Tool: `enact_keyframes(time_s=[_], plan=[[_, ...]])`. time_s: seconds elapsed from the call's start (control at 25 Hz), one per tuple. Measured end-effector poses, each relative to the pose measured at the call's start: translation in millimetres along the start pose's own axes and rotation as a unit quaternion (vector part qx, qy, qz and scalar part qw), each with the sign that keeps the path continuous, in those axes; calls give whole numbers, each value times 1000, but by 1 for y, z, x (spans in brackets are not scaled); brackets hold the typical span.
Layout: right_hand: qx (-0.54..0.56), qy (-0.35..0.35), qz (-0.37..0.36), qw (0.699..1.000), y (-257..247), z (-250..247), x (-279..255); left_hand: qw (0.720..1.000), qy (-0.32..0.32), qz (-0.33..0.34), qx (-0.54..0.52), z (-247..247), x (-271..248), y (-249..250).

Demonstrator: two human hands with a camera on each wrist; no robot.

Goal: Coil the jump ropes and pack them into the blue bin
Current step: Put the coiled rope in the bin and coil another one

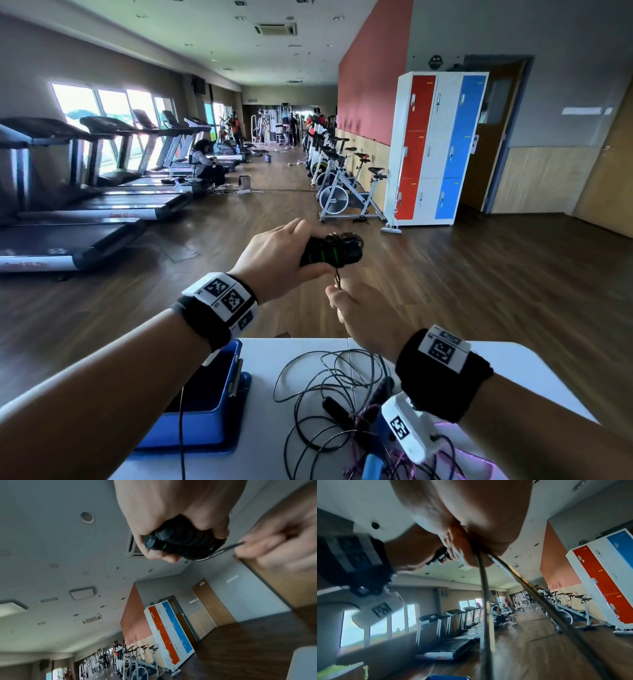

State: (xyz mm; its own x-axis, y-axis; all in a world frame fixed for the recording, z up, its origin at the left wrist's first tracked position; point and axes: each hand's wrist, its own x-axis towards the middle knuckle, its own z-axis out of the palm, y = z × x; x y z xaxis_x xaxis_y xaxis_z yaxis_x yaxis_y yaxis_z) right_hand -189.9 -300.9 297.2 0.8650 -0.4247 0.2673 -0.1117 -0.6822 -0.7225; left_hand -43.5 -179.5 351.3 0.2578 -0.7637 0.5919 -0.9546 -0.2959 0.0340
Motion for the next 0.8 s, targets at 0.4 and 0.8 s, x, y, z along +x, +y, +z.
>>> enact_keyframes(time_s=[0.4, 0.8], plan=[[-198, -99, -39, 974, -58, -61, -14, 998, -43, -16, 52, 8, 6, -13], [-283, -126, -133, 941, -81, -119, 38, 993, -74, 53, 69, 6, 1, 16]])
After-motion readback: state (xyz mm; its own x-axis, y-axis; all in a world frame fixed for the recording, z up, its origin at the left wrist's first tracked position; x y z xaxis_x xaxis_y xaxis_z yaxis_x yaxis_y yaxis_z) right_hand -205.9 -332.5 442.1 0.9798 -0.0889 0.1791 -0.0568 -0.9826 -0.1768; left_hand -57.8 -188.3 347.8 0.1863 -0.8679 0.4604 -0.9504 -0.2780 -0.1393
